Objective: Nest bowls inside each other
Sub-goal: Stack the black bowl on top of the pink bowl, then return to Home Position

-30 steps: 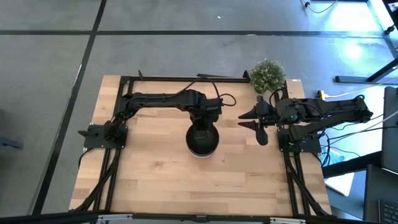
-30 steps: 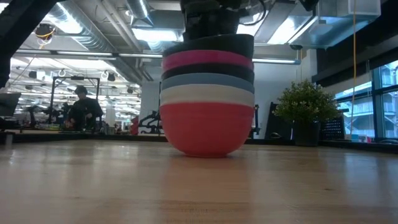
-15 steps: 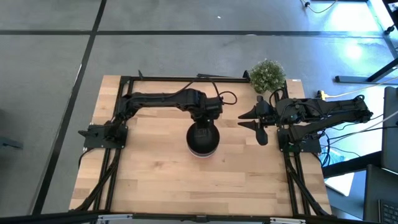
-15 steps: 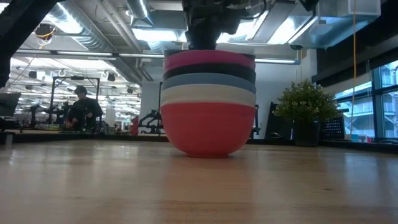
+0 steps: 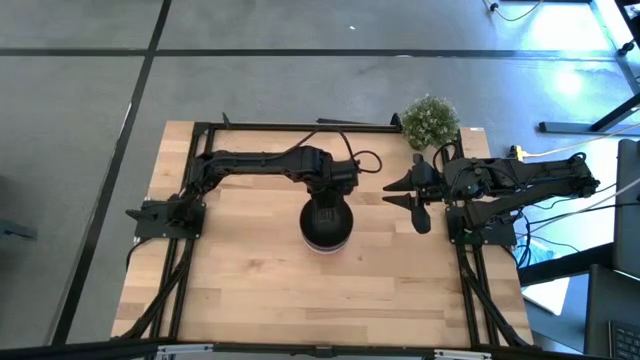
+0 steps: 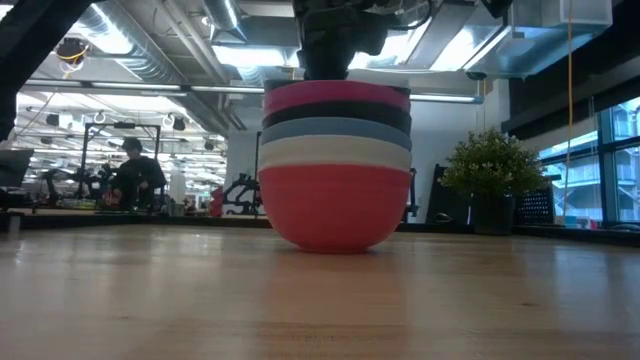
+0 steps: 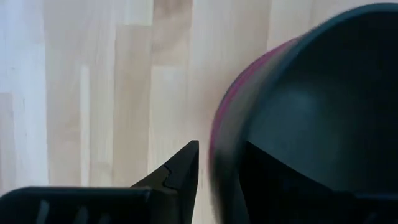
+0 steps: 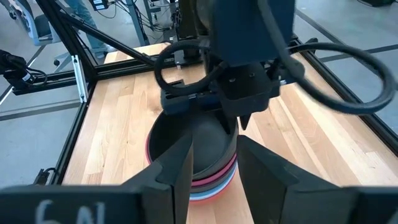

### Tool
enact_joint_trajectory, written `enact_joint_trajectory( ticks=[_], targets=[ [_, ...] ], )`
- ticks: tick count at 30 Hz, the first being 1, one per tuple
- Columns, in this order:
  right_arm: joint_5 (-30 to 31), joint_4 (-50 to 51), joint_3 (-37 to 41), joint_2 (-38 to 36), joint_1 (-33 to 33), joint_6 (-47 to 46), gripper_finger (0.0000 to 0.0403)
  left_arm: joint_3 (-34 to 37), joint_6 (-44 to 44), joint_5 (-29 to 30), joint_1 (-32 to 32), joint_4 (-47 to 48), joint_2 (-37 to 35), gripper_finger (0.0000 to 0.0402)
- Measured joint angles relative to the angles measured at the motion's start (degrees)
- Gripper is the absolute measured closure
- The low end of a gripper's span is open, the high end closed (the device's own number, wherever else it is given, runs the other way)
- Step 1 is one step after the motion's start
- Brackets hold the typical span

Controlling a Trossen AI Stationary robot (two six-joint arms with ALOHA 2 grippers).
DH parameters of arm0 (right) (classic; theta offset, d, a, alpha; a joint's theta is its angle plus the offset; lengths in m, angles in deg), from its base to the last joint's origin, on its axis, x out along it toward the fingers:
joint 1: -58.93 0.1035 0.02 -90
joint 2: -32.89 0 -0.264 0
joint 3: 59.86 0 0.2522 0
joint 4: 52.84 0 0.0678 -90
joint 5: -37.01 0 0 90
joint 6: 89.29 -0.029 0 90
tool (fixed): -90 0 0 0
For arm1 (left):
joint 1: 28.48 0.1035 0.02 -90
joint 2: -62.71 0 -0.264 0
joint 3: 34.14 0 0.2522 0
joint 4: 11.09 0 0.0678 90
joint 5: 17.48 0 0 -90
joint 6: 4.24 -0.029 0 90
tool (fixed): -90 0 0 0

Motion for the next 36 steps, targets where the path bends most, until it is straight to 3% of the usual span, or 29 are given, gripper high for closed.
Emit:
enact_joint_trajectory(
  ticks=[20, 30, 36],
  targets=[
    [0.0, 0.1, 0.0, 0.0, 0.0, -0.1, 0.0277, -0.5, -0.5, 0.0, -0.1, 0.5, -2.8, 0.0298],
    [0.0, 0.1, 0.0, 0.0, 0.0, -0.3, 0.0277, -7.3, -0.5, 0.0, 0.0, 1.4, -3.9, 0.0298],
    [0.0, 0.1, 0.0, 0.0, 0.0, -1.1, 0.0277, -9.1, -2.3, 5.6, -0.2, 0.8, -4.0, 0.0299]
  ],
)
